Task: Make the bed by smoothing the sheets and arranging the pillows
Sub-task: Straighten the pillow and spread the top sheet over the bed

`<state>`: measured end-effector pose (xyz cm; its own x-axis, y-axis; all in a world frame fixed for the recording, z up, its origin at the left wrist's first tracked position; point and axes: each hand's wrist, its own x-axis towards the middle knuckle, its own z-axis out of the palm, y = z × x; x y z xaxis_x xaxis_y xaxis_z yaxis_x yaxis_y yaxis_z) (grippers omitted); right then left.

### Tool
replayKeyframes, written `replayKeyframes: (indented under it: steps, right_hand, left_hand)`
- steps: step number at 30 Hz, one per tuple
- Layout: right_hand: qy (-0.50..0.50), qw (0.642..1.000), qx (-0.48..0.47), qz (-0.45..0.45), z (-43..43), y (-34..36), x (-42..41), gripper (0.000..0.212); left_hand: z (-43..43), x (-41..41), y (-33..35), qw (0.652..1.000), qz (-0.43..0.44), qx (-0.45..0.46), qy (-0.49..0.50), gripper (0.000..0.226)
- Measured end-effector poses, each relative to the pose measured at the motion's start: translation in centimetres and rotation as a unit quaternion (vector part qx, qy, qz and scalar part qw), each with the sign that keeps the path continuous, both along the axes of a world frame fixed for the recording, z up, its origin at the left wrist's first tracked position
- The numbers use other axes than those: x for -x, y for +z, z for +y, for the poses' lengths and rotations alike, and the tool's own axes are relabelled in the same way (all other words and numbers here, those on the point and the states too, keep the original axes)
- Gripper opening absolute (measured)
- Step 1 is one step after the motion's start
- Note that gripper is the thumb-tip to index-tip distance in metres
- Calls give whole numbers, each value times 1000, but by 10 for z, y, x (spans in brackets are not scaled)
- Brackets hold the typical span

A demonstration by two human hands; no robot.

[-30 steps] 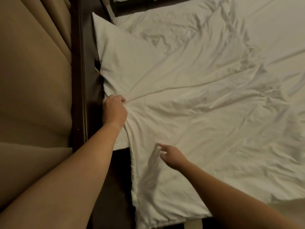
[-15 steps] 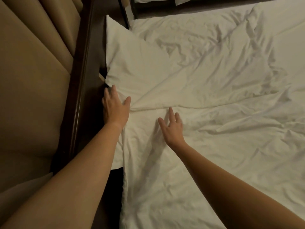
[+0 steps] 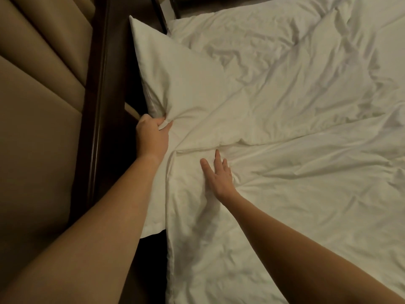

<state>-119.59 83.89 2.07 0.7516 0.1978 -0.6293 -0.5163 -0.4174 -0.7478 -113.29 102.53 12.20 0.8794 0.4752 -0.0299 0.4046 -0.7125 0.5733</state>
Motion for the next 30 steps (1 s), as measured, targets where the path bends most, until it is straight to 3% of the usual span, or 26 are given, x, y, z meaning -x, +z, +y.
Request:
replayKeyframes:
  steps: [9, 14, 16, 19, 26, 30]
  right_hand:
    - [-27, 999, -32, -7, 10, 27, -6, 92]
    - [-35, 998, -51, -4, 9, 38, -11, 92]
    - [-30, 999, -42, -2, 9, 42, -10, 89]
    - [-2, 1000, -18, -1, 9, 47, -8, 87]
    - [143, 979, 116, -87, 10, 67, -11, 111]
    - [176, 973, 131, -68, 7, 85, -7, 93]
  left_hand:
    - [-9, -13, 62, 995, -80, 12, -53, 22]
    - [-28, -17, 110, 988, -126, -65, -57, 46]
    - [-27, -20, 136, 980, -150, -115, -59, 39]
    - [-20, -22, 182, 968, -180, -163, -66, 26]
    - [-15, 7, 245, 950, -221, -215, -52, 31]
    - [-12, 27, 264, 938, -232, -257, -26, 20]
